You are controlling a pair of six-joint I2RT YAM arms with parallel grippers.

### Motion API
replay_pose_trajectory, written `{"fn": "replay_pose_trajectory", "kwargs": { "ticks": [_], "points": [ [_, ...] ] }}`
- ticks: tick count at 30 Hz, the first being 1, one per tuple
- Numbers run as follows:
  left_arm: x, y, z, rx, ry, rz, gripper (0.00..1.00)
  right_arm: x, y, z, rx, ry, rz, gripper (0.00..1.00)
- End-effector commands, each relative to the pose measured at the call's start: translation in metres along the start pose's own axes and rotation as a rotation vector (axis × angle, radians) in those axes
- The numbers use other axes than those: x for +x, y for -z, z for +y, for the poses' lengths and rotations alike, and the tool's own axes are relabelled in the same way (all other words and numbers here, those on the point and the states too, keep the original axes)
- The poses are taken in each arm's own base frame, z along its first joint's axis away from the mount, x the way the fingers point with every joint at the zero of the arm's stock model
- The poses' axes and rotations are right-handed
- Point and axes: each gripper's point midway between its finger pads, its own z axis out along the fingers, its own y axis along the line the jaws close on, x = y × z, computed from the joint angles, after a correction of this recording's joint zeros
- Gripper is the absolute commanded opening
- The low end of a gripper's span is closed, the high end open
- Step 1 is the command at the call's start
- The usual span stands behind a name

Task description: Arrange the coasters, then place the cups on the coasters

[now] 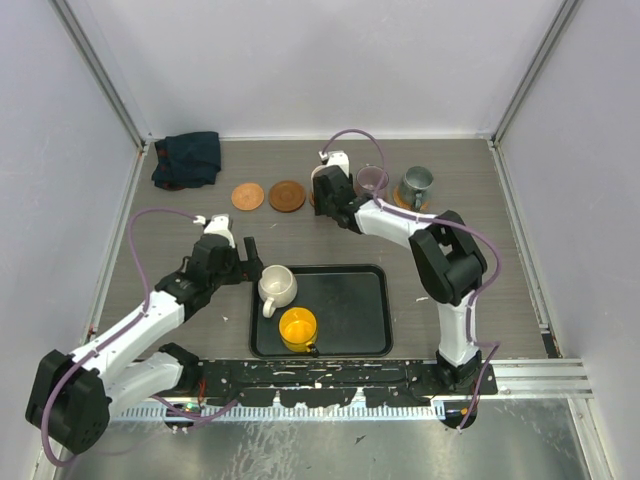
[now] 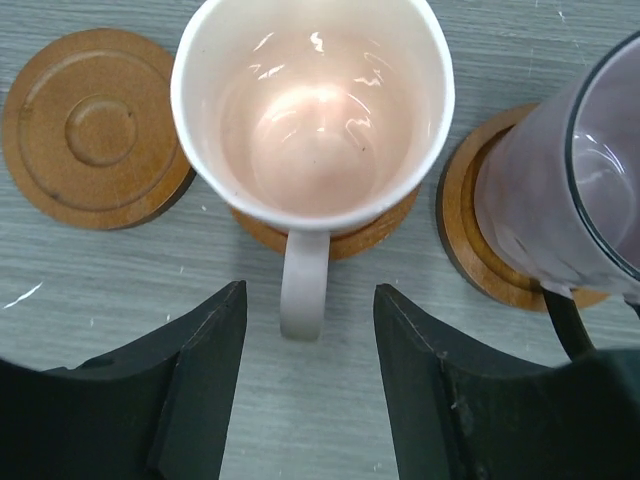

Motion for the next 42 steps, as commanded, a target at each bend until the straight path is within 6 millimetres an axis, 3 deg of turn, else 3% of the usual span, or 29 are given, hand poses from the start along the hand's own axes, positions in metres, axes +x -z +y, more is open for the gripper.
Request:
{"fn": "replay_pose_trajectory", "kwargs": {
  "ticks": [1, 7, 12, 19, 30, 37, 42],
  "points": [
    [-0.031, 0.013, -0.02, 0.105, -0.006, -0.114, 1.0, -0.053, 0.042, 0.008, -0.031, -0.07, -0.15, 0.59],
    [-0.034, 0.031, -0.031, 0.193, -0.021, -0.14, 1.0, -0.048, 0.074, 0.01, -0.058, -0.074, -0.163, 0.6],
    [-0.017, 0.036, -0.038, 0.252, -0.003, -0.076, 1.0, -0.042, 0.103, 0.006, -0.079, -0.1, -0.18, 0.6],
    [-0.001, 0.051, -0.061, 0.366, -0.013, -0.029, 0.99, -0.035, 0.142, -0.014, -0.075, -0.144, -0.22, 0.6],
    [0.038, 0.052, -0.068, 0.315, -0.083, 0.077, 0.98, -0.013, 0.165, -0.023, -0.106, -0.163, -0.206, 0.6],
    [0.043, 0.046, -0.056, 0.234, -0.084, 0.094, 0.82, 0.003, 0.171, -0.019, -0.144, -0.16, -0.184, 0.6],
    [0.051, 0.045, -0.059, 0.241, -0.101, 0.125, 0.76, 0.009, 0.177, -0.026, -0.134, -0.179, -0.182, 0.6]
  ]
}}
